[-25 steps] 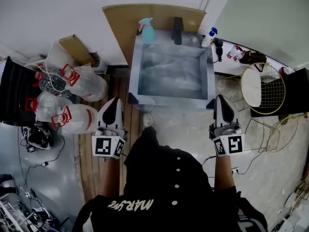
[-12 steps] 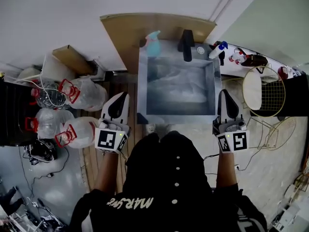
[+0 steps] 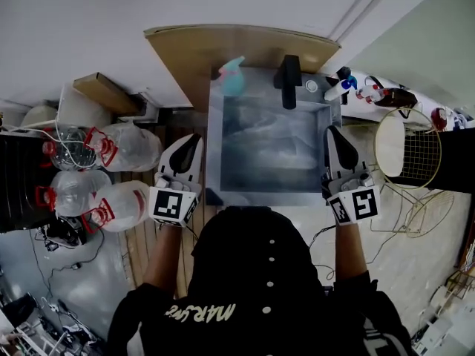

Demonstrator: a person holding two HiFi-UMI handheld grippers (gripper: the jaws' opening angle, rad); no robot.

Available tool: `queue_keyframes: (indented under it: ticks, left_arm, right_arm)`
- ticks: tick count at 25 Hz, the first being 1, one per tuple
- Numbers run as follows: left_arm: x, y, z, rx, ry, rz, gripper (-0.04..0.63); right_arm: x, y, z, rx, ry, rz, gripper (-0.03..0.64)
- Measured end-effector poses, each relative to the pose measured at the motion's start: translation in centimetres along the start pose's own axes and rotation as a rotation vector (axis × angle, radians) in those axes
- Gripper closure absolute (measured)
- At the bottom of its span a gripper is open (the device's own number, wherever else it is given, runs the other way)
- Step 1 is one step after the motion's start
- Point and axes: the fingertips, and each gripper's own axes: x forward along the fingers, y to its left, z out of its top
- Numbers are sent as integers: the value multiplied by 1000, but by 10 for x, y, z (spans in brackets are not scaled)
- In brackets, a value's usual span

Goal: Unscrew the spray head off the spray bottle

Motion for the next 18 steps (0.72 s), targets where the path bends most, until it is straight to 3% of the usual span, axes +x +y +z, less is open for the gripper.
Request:
queue_keyframes:
  ticks: [5, 7, 10, 14, 18]
  left_arm:
    - [55, 9, -27, 38, 61, -17, 553]
    - [76, 13, -44, 31, 109, -36, 445]
    - [107, 16, -71, 15, 170, -76, 363]
    - [156, 23, -105, 59, 208, -133, 253]
    - [198, 33, -132, 98, 251, -142, 216]
  right_arm:
    - [59, -7, -20, 27, 40, 102, 591]
    - [85, -8, -31, 48, 59, 145, 566]
    - [122, -3, -49, 66, 93, 209, 532]
    - [168, 7, -72, 97, 106, 271, 497]
    - [198, 22, -92, 139, 126, 321, 457]
